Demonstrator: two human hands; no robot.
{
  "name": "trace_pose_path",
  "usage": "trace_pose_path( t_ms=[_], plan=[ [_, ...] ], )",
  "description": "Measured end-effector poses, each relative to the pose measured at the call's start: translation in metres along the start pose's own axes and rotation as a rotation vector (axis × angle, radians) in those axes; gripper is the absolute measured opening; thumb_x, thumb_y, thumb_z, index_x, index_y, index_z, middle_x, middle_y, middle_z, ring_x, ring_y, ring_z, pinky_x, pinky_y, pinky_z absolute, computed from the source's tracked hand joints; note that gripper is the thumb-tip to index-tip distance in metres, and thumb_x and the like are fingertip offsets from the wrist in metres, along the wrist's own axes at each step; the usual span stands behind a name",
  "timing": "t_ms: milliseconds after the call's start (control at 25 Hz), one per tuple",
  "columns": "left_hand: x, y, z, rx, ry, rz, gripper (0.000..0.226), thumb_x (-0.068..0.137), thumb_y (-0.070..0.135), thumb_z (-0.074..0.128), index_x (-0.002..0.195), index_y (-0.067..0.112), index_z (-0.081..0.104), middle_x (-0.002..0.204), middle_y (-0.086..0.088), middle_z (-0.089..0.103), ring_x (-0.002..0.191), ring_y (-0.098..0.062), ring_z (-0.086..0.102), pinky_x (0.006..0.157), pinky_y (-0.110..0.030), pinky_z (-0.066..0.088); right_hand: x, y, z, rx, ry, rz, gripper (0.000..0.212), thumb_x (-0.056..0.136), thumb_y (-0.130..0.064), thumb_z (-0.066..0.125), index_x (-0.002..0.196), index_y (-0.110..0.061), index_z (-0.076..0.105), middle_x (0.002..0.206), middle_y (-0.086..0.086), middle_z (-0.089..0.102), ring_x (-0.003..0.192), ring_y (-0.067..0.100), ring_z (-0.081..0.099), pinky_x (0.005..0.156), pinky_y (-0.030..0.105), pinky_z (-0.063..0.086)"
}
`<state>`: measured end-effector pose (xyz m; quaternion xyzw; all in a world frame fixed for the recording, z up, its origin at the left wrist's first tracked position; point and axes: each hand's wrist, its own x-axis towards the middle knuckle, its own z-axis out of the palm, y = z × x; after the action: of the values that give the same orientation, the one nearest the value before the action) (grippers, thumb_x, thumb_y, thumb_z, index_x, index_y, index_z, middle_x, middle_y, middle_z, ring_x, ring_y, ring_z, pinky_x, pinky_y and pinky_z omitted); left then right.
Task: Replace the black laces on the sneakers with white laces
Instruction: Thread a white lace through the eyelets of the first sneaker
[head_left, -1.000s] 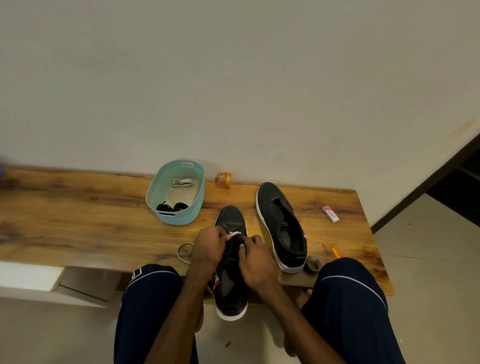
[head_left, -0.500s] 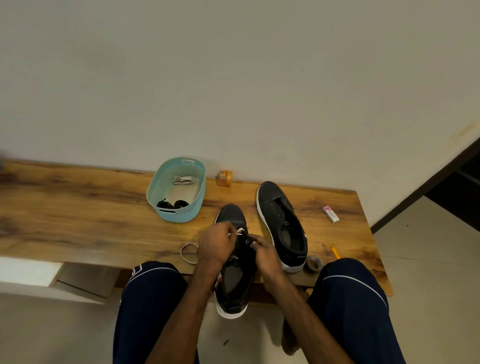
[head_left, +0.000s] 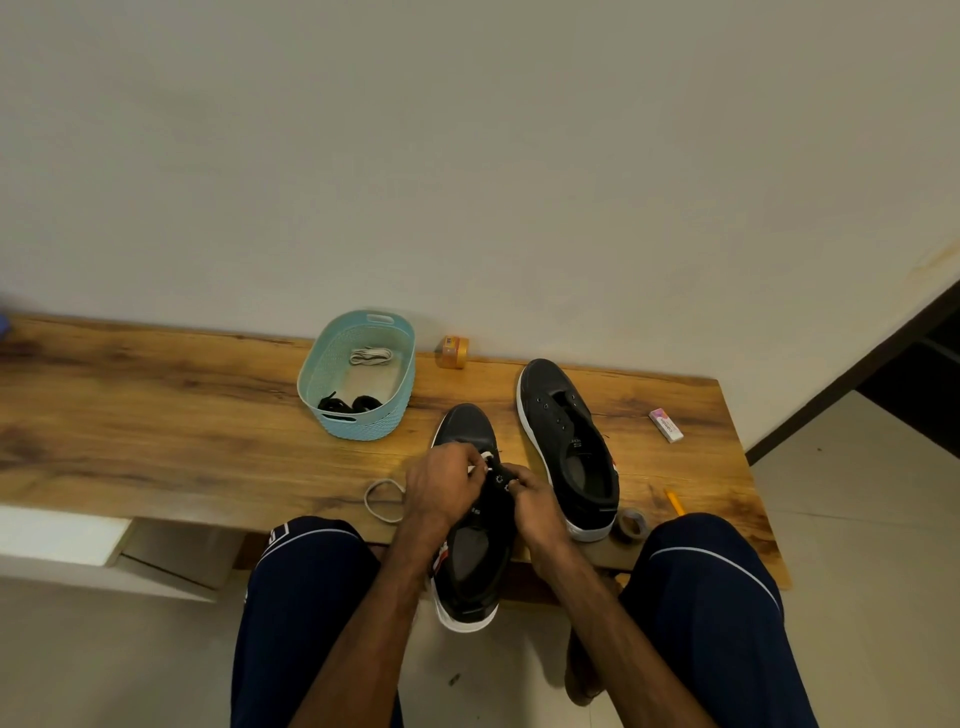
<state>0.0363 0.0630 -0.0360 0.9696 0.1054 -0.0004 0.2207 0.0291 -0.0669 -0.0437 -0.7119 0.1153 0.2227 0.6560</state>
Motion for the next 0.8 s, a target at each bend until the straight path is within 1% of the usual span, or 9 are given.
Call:
trace_pose_path(
  t_ms=[120, 240, 360, 440, 520, 600, 680, 760, 800],
  plan=[
    [0.000, 0.001, 0.001, -0.010, 0.014, -0.022, 0.020, 0.097, 0.035, 0.057, 0.106, 0.025, 0.071, 0.105, 0.006, 0.072, 0.093, -0.013, 0.066, 0.077, -0.030, 0.051, 0.002, 0.000, 0.000, -0.019, -0.019, 0.019, 0.029, 0.104, -0.015, 0.042, 0.115, -0.026, 0.066, 0.114, -0.002, 0.069, 0.105, 0.012, 0.064, 0.080, 0.024, 0.050],
    [-0.001, 0.001, 0.004, -0.072, 0.023, -0.029, 0.019, 0.097, 0.031, 0.058, 0.109, 0.023, 0.071, 0.109, 0.005, 0.071, 0.097, -0.012, 0.065, 0.081, -0.031, 0.053, 0.006, 0.003, -0.002, 0.078, -0.028, 0.088, 0.026, 0.104, -0.038, 0.046, 0.103, -0.029, 0.070, 0.098, -0.003, 0.074, 0.093, 0.013, 0.069, 0.075, 0.029, 0.051],
    [-0.006, -0.003, 0.008, -0.157, -0.019, -0.019, 0.019, 0.097, 0.025, 0.058, 0.112, 0.021, 0.069, 0.112, 0.002, 0.065, 0.102, -0.016, 0.062, 0.085, -0.036, 0.052, 0.017, 0.007, 0.006, 0.022, 0.107, -0.012, 0.009, 0.097, -0.022, 0.062, 0.097, -0.017, 0.070, 0.095, 0.009, 0.072, 0.094, 0.029, 0.069, 0.077, 0.038, 0.055],
    [-0.012, -0.008, 0.012, -0.131, -0.007, -0.004, 0.024, 0.093, 0.027, 0.060, 0.116, 0.021, 0.063, 0.118, 0.001, 0.058, 0.109, -0.019, 0.056, 0.088, -0.037, 0.051, 0.022, 0.007, 0.013, -0.073, 0.175, -0.123, 0.004, 0.094, -0.009, 0.064, 0.092, -0.009, 0.067, 0.094, 0.011, 0.070, 0.095, 0.033, 0.066, 0.080, 0.040, 0.054],
    [-0.021, -0.012, 0.018, -0.064, 0.091, -0.090, 0.046, 0.086, 0.037, 0.068, 0.126, 0.020, 0.051, 0.130, -0.001, 0.048, 0.122, -0.021, 0.046, 0.096, -0.039, 0.047, 0.021, 0.002, 0.018, -0.095, 0.240, -0.177, 0.008, 0.096, -0.005, 0.057, 0.092, -0.009, 0.062, 0.094, 0.006, 0.067, 0.095, 0.028, 0.064, 0.079, 0.038, 0.053],
    [-0.030, -0.013, 0.026, -0.004, 0.148, -0.215, 0.073, 0.081, 0.051, 0.070, 0.136, 0.014, 0.039, 0.143, -0.007, 0.039, 0.133, -0.025, 0.038, 0.105, -0.043, 0.042, 0.015, -0.016, 0.014, 0.121, 0.284, -0.215, 0.010, 0.101, -0.006, 0.049, 0.097, -0.012, 0.056, 0.093, 0.002, 0.066, 0.090, 0.022, 0.065, 0.077, 0.034, 0.056],
    [-0.037, -0.012, 0.036, -0.041, 0.176, -0.296, 0.085, 0.079, 0.057, 0.070, 0.140, 0.010, 0.034, 0.145, -0.011, 0.037, 0.135, -0.027, 0.036, 0.106, -0.045, 0.040, 0.007, -0.049, -0.005, 0.493, 0.211, -0.337, 0.012, 0.105, -0.011, 0.043, 0.100, -0.015, 0.054, 0.086, 0.006, 0.068, 0.076, 0.019, 0.067, 0.071, 0.033, 0.059],
    [-0.040, -0.008, 0.042, -0.155, 0.192, -0.372, 0.089, 0.078, 0.055, 0.073, 0.142, 0.009, 0.032, 0.144, -0.012, 0.039, 0.134, -0.029, 0.037, 0.104, -0.047, 0.042, -0.002, -0.080, -0.042, 0.725, 0.060, -0.522, 0.013, 0.103, -0.020, 0.047, 0.097, -0.023, 0.058, 0.075, 0.005, 0.064, 0.056, 0.015, 0.057, 0.051, 0.025, 0.050],
    [-0.039, -0.007, 0.043, -0.204, 0.194, -0.408, 0.090, 0.077, 0.054, 0.074, 0.142, 0.009, 0.031, 0.144, -0.013, 0.039, 0.134, -0.030, 0.038, 0.103, -0.048, 0.042, -0.006, -0.089, -0.061, 0.700, 0.014, -0.595, 0.011, 0.102, -0.024, 0.051, 0.095, -0.025, 0.060, 0.072, 0.003, 0.062, 0.051, 0.013, 0.051, 0.046, 0.022, 0.043]
  ],
)
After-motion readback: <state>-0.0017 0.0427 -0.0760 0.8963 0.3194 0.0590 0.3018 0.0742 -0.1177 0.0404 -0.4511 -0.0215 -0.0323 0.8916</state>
